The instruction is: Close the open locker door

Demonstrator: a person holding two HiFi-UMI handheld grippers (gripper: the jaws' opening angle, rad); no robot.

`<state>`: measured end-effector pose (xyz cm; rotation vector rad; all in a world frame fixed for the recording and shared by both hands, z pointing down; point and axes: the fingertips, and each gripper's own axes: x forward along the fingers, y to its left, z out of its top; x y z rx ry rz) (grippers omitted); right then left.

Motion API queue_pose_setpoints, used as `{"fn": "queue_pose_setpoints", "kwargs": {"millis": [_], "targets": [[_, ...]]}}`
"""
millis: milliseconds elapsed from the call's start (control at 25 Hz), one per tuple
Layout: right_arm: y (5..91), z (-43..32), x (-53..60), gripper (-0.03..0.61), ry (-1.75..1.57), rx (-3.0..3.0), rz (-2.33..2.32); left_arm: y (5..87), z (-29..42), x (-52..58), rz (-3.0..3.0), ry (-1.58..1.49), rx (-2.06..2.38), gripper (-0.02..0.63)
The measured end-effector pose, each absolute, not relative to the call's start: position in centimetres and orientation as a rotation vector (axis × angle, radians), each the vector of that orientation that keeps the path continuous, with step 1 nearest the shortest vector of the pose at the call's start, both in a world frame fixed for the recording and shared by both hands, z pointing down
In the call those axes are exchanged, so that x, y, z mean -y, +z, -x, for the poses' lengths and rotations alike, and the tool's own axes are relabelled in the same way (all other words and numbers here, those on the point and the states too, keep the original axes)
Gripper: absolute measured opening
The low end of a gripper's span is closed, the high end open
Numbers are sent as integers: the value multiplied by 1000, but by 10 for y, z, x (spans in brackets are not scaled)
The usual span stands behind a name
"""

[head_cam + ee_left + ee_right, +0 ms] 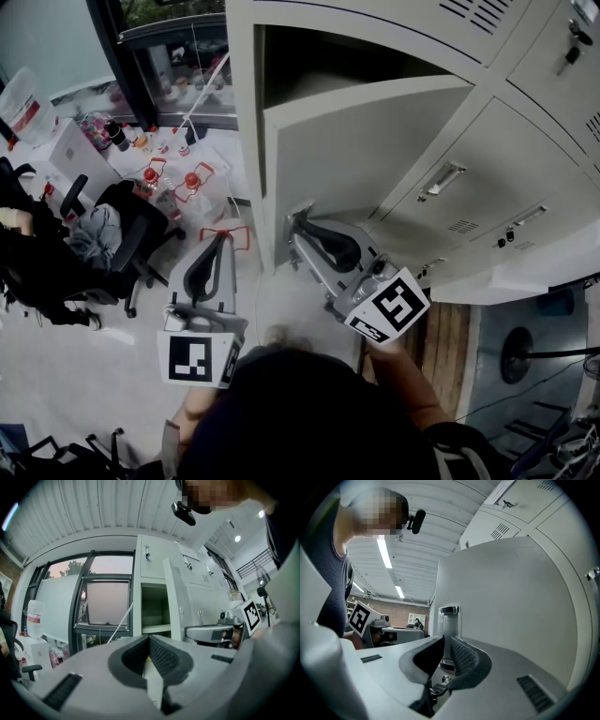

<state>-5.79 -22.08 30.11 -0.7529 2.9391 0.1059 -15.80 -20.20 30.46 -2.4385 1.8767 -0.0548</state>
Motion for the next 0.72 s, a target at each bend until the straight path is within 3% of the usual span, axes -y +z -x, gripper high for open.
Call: {"fn": "queue_pose_setpoints", "kwargs": {"millis": [720], "targets": [[301,79,256,55,110,-2910,917,306,181,220,2437,-59,-1873,2]]}}
